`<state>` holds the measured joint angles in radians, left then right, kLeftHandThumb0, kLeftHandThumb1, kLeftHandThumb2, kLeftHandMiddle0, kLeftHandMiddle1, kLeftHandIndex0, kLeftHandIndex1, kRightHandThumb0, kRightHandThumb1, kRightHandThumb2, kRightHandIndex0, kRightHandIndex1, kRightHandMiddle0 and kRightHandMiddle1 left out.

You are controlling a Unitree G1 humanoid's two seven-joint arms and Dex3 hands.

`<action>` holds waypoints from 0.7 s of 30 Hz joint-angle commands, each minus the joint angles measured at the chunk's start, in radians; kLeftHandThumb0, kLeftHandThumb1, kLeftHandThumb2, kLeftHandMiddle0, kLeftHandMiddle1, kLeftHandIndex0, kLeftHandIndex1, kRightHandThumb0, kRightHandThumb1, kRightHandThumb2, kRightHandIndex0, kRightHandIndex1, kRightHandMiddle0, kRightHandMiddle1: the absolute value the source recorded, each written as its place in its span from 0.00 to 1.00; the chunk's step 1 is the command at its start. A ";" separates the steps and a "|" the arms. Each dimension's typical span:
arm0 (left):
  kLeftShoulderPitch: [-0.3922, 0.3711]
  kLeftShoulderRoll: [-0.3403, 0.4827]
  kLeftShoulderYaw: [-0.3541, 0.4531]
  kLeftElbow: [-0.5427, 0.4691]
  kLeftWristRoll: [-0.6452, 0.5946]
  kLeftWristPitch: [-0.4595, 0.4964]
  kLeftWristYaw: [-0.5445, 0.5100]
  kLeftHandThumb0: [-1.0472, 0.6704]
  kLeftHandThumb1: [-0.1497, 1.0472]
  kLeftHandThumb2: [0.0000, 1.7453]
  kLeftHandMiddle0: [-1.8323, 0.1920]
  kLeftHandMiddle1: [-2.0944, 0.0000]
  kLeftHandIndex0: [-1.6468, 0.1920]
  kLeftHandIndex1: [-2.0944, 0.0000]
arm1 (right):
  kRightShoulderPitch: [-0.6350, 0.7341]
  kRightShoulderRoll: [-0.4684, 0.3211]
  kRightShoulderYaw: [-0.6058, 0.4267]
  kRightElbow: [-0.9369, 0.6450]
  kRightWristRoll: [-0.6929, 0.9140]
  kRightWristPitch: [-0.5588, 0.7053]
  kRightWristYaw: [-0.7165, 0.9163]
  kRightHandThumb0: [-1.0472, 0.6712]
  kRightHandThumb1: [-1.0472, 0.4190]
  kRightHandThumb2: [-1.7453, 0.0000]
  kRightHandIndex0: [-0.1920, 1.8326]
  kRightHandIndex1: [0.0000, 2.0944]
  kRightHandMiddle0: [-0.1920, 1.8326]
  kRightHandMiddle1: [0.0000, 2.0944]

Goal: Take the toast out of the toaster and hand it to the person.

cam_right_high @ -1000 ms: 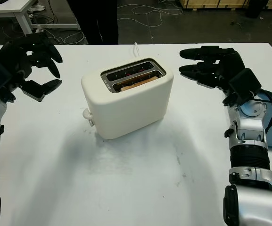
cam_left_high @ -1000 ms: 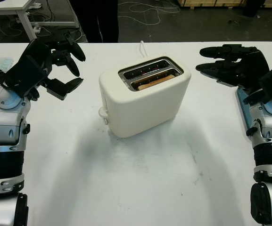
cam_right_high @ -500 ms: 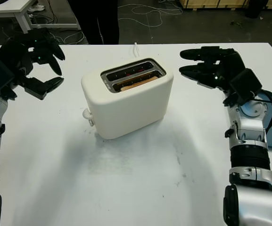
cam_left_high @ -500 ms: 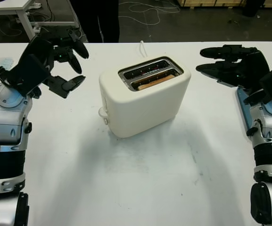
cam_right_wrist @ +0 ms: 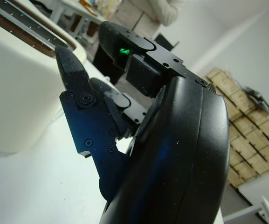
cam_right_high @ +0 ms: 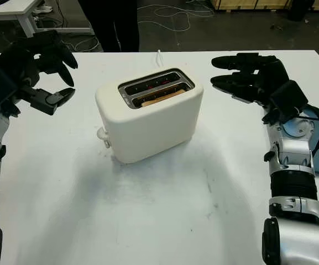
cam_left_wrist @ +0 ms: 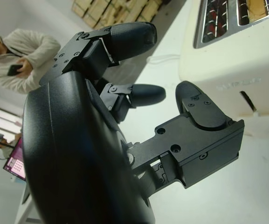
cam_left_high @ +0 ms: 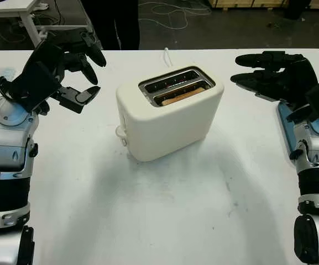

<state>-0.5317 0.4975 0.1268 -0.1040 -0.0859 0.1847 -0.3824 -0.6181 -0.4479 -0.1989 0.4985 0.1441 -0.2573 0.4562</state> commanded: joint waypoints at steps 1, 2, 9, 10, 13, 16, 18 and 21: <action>0.011 0.007 -0.007 -0.011 0.007 0.018 -0.002 0.79 0.20 0.73 0.62 0.24 0.63 0.30 | 0.000 -0.015 0.000 0.001 -0.002 0.005 -0.002 0.42 0.20 1.00 0.65 0.00 0.60 0.00; 0.012 0.007 -0.006 -0.010 0.008 0.018 -0.002 0.79 0.21 0.73 0.62 0.24 0.63 0.30 | -0.002 -0.016 0.001 0.004 -0.004 0.003 -0.003 0.42 0.20 1.00 0.65 0.00 0.60 0.00; 0.017 0.016 -0.006 -0.022 0.013 0.018 -0.006 0.79 0.24 0.68 0.62 0.27 0.62 0.32 | -0.007 -0.012 0.001 0.008 0.007 0.010 0.007 0.43 0.20 1.00 0.65 0.00 0.60 0.00; 0.017 0.015 -0.004 -0.024 0.010 0.020 -0.005 0.79 0.25 0.68 0.62 0.27 0.62 0.32 | -0.006 -0.012 0.001 0.006 0.005 0.009 0.005 0.43 0.20 1.00 0.65 0.00 0.61 0.00; 0.018 0.015 -0.004 -0.032 0.007 0.034 -0.004 0.79 0.26 0.67 0.62 0.27 0.62 0.33 | -0.004 -0.014 -0.001 0.010 0.006 0.006 0.009 0.43 0.20 1.00 0.66 0.00 0.60 0.00; 0.022 0.013 -0.004 -0.038 0.009 0.033 -0.002 0.79 0.27 0.66 0.62 0.27 0.62 0.33 | -0.001 -0.014 -0.003 0.007 0.006 0.008 0.003 0.42 0.20 1.00 0.66 0.00 0.61 0.00; 0.023 0.011 -0.003 -0.037 0.008 0.028 -0.001 0.80 0.28 0.65 0.62 0.27 0.62 0.33 | 0.001 -0.014 -0.003 0.007 0.003 0.004 0.001 0.42 0.20 1.00 0.65 0.00 0.61 0.00; 0.025 0.008 -0.002 -0.041 0.004 0.030 -0.001 0.80 0.28 0.65 0.62 0.27 0.62 0.33 | 0.006 -0.017 -0.003 0.002 0.000 0.003 -0.001 0.42 0.19 1.00 0.65 0.00 0.60 0.00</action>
<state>-0.5131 0.5018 0.1269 -0.1324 -0.0858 0.2112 -0.3826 -0.6189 -0.4512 -0.1984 0.5021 0.1434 -0.2573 0.4598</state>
